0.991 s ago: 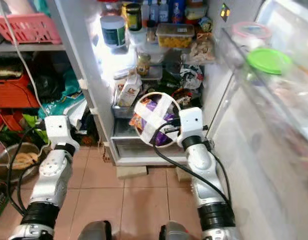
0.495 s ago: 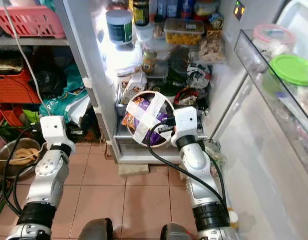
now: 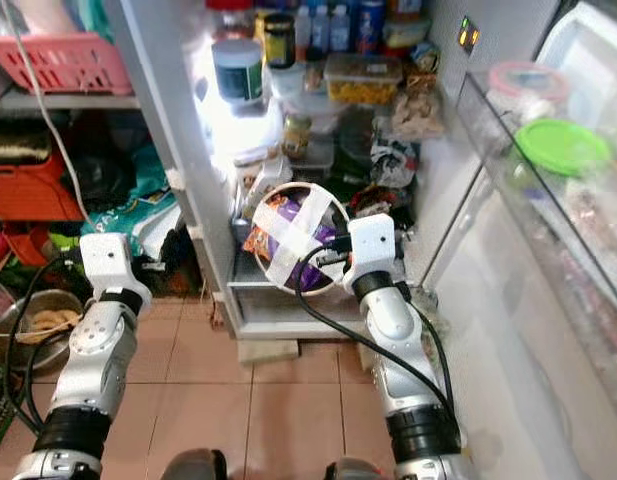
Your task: Restocking fridge
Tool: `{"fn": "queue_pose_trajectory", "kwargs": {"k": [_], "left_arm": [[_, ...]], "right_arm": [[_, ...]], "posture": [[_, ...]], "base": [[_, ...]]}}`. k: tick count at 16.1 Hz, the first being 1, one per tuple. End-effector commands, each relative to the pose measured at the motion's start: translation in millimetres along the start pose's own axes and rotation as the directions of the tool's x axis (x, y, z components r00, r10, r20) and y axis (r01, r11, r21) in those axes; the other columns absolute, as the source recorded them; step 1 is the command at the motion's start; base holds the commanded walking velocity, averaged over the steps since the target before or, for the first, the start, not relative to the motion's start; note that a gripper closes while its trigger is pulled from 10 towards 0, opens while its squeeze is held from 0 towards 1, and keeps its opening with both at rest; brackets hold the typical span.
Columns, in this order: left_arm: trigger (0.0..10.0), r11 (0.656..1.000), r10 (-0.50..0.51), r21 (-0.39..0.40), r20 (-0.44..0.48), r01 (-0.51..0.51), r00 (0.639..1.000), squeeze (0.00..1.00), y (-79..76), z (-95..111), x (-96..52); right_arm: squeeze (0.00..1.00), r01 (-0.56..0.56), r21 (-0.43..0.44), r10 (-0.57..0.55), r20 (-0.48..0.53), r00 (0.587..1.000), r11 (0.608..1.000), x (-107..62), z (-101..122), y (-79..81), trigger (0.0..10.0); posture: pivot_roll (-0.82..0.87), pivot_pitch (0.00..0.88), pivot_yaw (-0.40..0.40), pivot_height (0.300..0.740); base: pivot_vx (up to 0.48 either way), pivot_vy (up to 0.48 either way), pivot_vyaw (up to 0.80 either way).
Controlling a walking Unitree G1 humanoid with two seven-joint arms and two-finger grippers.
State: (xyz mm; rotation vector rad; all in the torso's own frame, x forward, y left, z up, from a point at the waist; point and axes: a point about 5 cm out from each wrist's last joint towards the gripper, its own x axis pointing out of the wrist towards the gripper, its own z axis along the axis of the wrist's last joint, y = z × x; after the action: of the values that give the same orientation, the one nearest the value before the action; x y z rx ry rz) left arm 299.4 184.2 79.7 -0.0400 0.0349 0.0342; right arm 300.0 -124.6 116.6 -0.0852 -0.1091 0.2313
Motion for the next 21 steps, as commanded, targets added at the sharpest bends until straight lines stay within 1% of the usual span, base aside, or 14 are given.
{"fn": "queue_pose_trajectory", "kwargs": {"k": [1,14,17,20,21], "left_arm": [[10.0,1.0,-0.004,0.002,0.019,0.004,1.0,0.0,0.9,4.4,0.9],[10.0,1.0,-0.001,-0.002,0.015,0.001,1.0,0.0,1.6,3.1,0.1],[10.0,1.0,0.007,-0.028,0.007,-0.007,1.0,0.0,0.8,2.3,0.2],[10.0,1.0,0.008,-0.029,0.006,-0.008,1.0,0.0,0.2,2.9,-1.0],[10.0,0.999,0.008,-0.036,0.002,-0.008,1.0,0.0,0.5,2.7,-0.5]], "right_arm": [[0.0,-0.006,0.001,0.006,0.039,0.999,1.0,4.4,7.4,0.9,10.0],[0.0,-0.005,0.001,0.005,0.03,1.0,1.0,3.2,5.1,-0.2,10.0],[0.0,-0.006,0.001,0.006,0.03,1.0,1.0,2.9,4.7,-0.5,10.0],[0.0,-0.006,0.001,0.006,0.029,1.0,1.0,2.9,4.3,0.1,10.0],[0.0,-0.006,0.001,0.006,0.029,1.0,1.0,2.9,4.3,0.1,10.0]], "posture": [[0.05,0.056,0.018,0.74],[0.04,0.06,0.02,0.74],[0.05,0.061,0.019,0.74],[0.05,0.064,0.021,0.74],[0.05,0.064,0.021,0.74]], "base": [[0.409,0.0,0.0],[0.425,0.0,0.0],[0.082,0.0,0.0],[0.0,0.0,0.0],[0.0,0.48,0.0]]}}
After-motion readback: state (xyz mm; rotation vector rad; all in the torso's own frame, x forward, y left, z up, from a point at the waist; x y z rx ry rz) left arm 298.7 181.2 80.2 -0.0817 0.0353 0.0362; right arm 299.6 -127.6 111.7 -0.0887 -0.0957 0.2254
